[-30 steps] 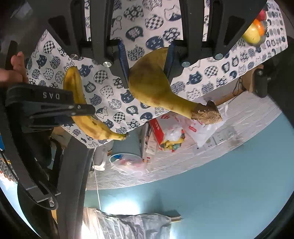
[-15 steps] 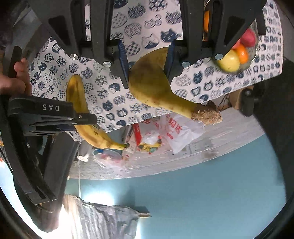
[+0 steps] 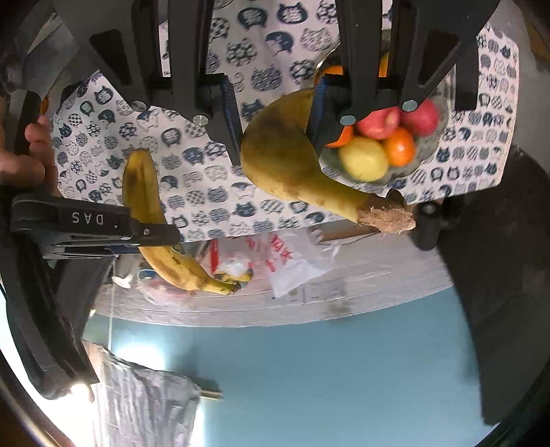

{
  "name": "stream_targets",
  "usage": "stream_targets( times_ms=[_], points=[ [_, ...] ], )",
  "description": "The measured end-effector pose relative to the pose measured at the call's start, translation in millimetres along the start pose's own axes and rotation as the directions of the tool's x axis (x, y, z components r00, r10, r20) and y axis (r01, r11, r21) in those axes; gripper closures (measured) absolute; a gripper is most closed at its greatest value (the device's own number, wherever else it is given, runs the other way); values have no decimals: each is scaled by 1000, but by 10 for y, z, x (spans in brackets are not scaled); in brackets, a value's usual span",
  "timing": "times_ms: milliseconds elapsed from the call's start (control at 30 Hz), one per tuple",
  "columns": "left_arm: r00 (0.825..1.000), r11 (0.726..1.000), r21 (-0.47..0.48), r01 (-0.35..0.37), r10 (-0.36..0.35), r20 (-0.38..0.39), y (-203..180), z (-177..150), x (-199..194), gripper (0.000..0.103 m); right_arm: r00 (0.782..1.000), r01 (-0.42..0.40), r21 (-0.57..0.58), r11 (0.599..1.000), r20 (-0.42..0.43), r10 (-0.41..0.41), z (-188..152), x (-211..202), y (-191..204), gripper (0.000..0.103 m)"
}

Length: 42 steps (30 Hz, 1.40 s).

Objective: Organize fruits
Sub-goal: 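Lift both bananas and carry them toward the bowl with both tools, then lower both bananas onto the fruit in the bowl with both tools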

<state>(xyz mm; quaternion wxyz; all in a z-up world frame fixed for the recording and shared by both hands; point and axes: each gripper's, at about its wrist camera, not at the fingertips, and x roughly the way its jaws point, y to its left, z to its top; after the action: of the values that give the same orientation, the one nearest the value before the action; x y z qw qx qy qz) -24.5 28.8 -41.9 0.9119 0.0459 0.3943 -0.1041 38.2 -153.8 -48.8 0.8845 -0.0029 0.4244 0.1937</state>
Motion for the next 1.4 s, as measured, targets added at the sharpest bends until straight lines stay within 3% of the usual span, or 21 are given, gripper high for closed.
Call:
stream_targets(
  times_ms=[567, 833, 1400],
  points=[
    [997, 984, -170, -58, 49, -59, 865, -336, 4, 67, 991, -118, -110, 987, -76, 110, 187, 582, 1054, 70],
    [993, 971, -233, -55, 30, -111, 1112, -452, 104, 67, 981, -161, -128, 979, -134, 144, 142, 886, 1358, 70],
    [974, 931, -364, 2, -84, -209, 1469, -502, 607, 67, 951, -247, -169, 954, -234, 204, 162, 1521, 1738, 69]
  ],
)
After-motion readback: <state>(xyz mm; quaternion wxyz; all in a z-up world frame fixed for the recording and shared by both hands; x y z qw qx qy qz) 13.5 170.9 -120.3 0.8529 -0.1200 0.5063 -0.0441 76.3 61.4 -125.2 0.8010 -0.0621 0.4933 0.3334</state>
